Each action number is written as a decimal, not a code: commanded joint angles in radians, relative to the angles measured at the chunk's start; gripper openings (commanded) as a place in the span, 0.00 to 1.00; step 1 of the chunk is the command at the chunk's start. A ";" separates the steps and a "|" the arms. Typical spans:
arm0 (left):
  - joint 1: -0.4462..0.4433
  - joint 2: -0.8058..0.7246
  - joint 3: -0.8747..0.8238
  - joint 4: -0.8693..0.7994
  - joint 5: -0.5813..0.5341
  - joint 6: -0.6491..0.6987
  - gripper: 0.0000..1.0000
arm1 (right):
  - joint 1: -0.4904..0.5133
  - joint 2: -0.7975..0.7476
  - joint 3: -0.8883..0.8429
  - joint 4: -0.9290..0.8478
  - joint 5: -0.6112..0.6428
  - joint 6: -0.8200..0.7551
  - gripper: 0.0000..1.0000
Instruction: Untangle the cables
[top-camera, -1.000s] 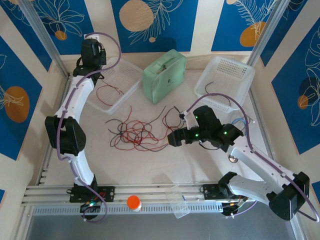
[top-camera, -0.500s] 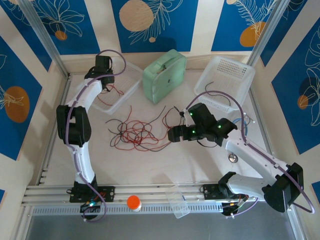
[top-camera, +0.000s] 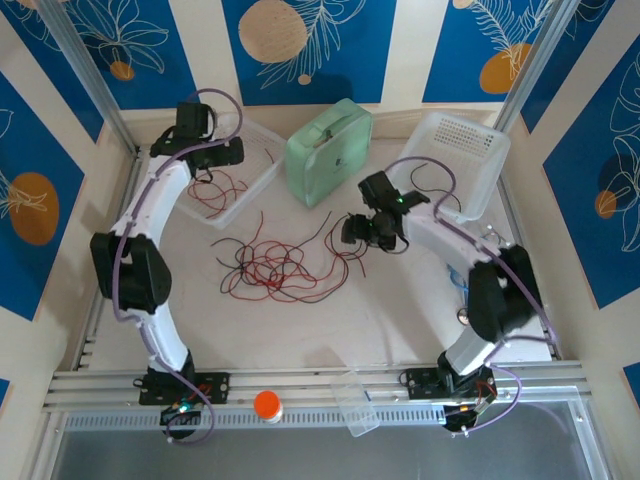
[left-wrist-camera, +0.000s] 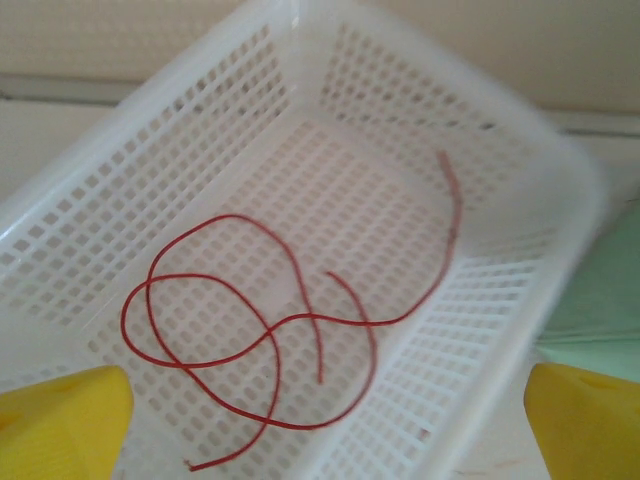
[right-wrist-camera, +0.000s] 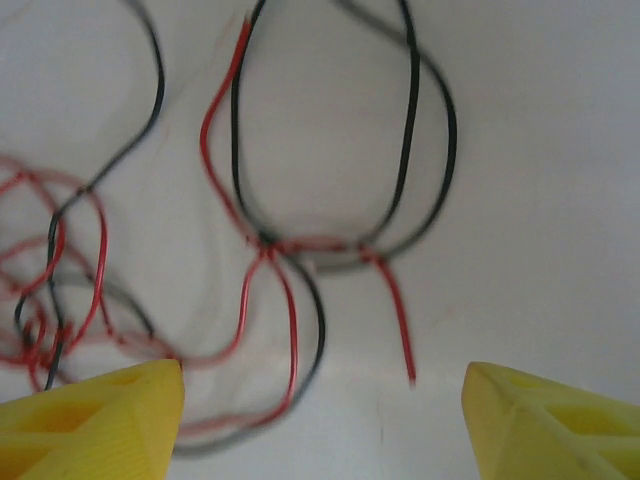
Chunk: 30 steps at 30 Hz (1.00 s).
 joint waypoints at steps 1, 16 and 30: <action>-0.011 -0.100 -0.005 -0.058 0.113 0.016 1.00 | -0.021 0.136 0.112 -0.007 0.071 -0.106 0.73; -0.071 -0.550 -0.382 -0.070 0.207 -0.043 1.00 | -0.052 0.394 0.238 -0.058 0.096 -0.019 0.49; -0.198 -0.704 -0.571 -0.090 0.222 -0.096 1.00 | -0.046 0.288 0.200 -0.053 0.139 -0.014 0.00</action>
